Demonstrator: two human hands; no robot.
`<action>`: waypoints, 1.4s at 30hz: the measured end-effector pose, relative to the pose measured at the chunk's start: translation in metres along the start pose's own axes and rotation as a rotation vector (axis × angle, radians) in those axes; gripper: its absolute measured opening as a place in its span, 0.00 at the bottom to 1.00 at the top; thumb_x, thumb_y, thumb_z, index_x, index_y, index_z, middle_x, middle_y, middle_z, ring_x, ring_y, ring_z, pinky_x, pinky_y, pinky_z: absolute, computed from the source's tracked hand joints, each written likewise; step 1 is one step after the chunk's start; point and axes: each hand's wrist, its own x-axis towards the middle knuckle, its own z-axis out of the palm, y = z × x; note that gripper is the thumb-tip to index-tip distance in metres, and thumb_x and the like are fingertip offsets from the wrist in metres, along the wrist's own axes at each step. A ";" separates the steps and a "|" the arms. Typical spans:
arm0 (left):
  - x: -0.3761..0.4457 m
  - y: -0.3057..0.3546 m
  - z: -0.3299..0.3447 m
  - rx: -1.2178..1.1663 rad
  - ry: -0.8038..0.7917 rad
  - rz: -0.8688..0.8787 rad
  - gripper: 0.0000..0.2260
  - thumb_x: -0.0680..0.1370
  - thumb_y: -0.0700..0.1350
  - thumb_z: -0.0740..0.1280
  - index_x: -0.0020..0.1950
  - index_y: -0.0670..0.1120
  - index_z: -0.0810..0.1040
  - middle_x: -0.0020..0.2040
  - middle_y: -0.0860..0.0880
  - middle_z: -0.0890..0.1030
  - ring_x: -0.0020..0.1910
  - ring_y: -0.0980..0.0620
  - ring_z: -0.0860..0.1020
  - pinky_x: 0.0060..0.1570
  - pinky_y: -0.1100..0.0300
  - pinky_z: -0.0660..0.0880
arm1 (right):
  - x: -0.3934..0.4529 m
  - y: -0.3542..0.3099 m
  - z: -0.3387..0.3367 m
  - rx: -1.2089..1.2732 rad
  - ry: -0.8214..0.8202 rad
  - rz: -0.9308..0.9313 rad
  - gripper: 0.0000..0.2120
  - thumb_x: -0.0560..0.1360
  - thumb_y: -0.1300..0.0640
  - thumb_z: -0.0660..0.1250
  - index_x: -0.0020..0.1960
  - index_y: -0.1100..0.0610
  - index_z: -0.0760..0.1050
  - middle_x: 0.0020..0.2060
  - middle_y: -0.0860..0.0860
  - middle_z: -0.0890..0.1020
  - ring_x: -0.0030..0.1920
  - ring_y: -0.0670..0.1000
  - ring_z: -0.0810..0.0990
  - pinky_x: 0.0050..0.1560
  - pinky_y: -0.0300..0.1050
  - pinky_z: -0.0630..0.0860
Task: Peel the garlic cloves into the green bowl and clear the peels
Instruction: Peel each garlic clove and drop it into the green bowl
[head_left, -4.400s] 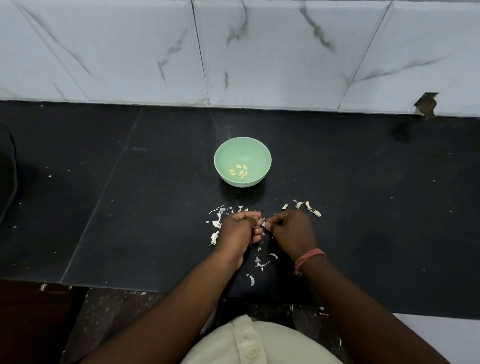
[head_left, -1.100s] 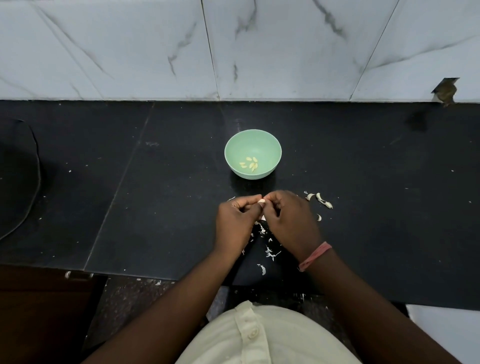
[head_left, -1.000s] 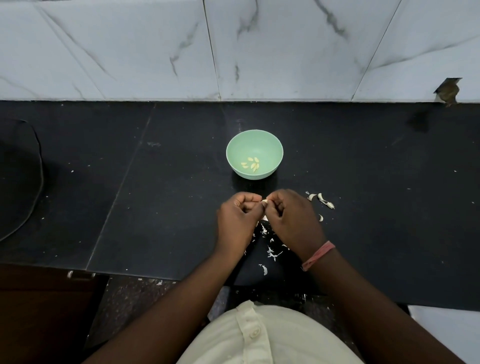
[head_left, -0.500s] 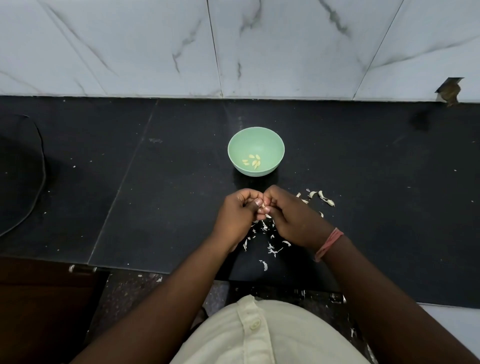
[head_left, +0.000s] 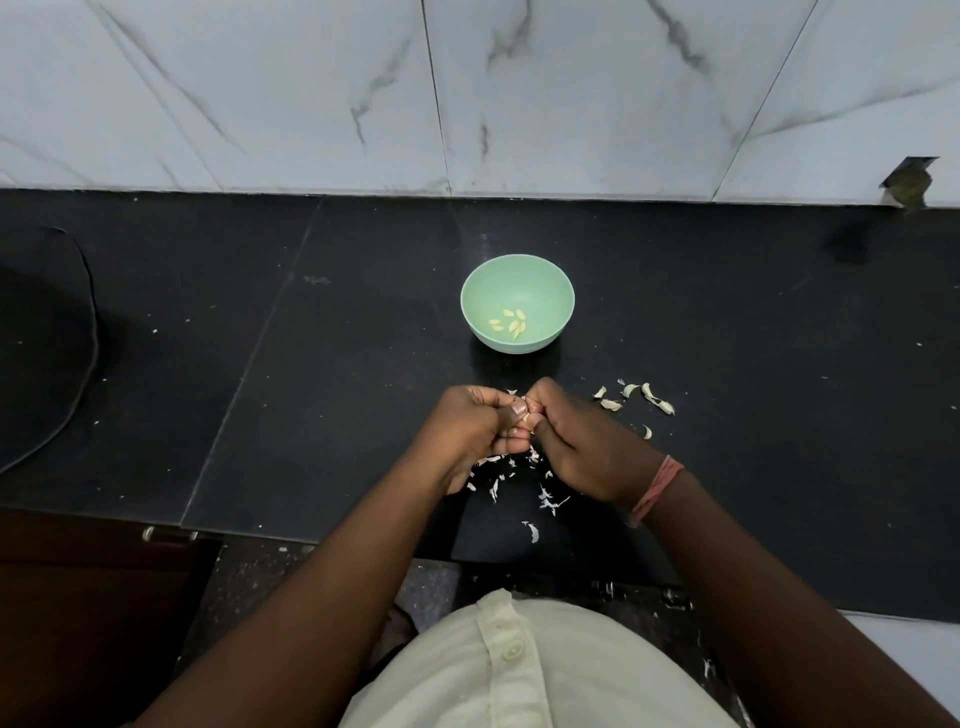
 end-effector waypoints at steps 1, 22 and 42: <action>0.000 0.001 -0.001 -0.002 0.008 -0.021 0.05 0.80 0.33 0.67 0.50 0.33 0.81 0.37 0.43 0.83 0.32 0.54 0.80 0.36 0.63 0.82 | 0.000 -0.001 0.000 -0.001 -0.003 -0.006 0.03 0.82 0.60 0.59 0.51 0.59 0.66 0.39 0.52 0.75 0.38 0.51 0.74 0.41 0.53 0.72; -0.013 -0.007 0.013 -0.459 -0.085 -0.091 0.08 0.77 0.33 0.69 0.55 0.33 0.80 0.45 0.40 0.86 0.41 0.51 0.85 0.42 0.60 0.83 | -0.006 0.016 -0.002 0.135 0.304 0.018 0.05 0.80 0.65 0.65 0.49 0.57 0.73 0.38 0.43 0.75 0.39 0.44 0.75 0.41 0.35 0.70; -0.017 -0.016 -0.005 -0.479 -0.169 -0.118 0.12 0.78 0.30 0.67 0.60 0.38 0.81 0.47 0.43 0.84 0.41 0.53 0.83 0.47 0.62 0.82 | -0.007 0.005 0.015 -0.028 0.279 -0.015 0.04 0.81 0.64 0.60 0.49 0.57 0.69 0.39 0.45 0.71 0.40 0.40 0.70 0.40 0.33 0.65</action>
